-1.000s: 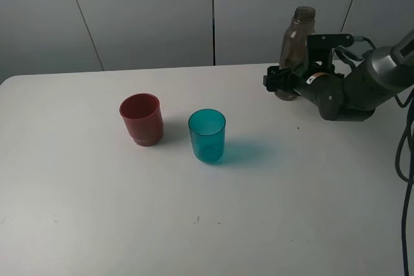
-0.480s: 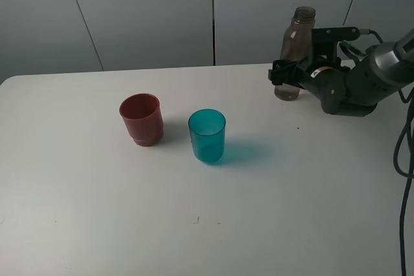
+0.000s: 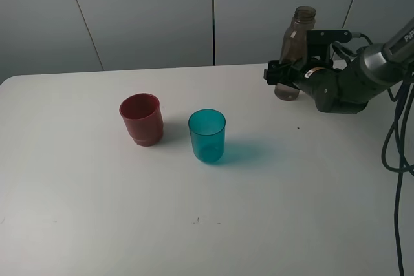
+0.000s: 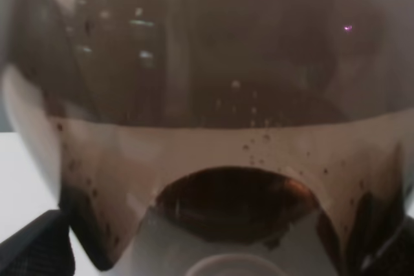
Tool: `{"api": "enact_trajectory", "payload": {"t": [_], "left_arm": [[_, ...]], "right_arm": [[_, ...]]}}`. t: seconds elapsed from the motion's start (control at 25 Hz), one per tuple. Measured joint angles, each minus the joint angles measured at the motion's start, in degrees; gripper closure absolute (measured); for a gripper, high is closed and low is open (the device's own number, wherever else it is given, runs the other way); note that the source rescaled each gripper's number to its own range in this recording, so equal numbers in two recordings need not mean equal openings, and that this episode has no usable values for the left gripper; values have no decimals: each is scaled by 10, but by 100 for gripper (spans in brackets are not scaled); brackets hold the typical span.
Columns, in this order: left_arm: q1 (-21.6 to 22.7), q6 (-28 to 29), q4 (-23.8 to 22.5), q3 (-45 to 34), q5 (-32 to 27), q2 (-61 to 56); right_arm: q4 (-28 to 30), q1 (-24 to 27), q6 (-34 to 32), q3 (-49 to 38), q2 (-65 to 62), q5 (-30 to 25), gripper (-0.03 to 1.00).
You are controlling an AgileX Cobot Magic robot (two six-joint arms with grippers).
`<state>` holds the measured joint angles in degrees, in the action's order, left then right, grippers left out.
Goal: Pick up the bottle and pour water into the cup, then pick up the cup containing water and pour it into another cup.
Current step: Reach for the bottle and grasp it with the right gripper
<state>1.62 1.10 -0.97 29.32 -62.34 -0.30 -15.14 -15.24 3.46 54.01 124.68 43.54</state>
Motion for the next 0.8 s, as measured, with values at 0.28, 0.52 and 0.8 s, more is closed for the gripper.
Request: {"api": "enact_trajectory", "payload": {"t": [0.28,0.52,0.8], "left_arm": [[0,0,0,0,0,0],[0,1,0,0,0,0],[0,2,0,0,0,0]], "right_arm": [[4,0,-4,4,7,13,-1],[5,0,-4,15,9,16,-1],[0,0,-6,29,9,9,-1]]}}
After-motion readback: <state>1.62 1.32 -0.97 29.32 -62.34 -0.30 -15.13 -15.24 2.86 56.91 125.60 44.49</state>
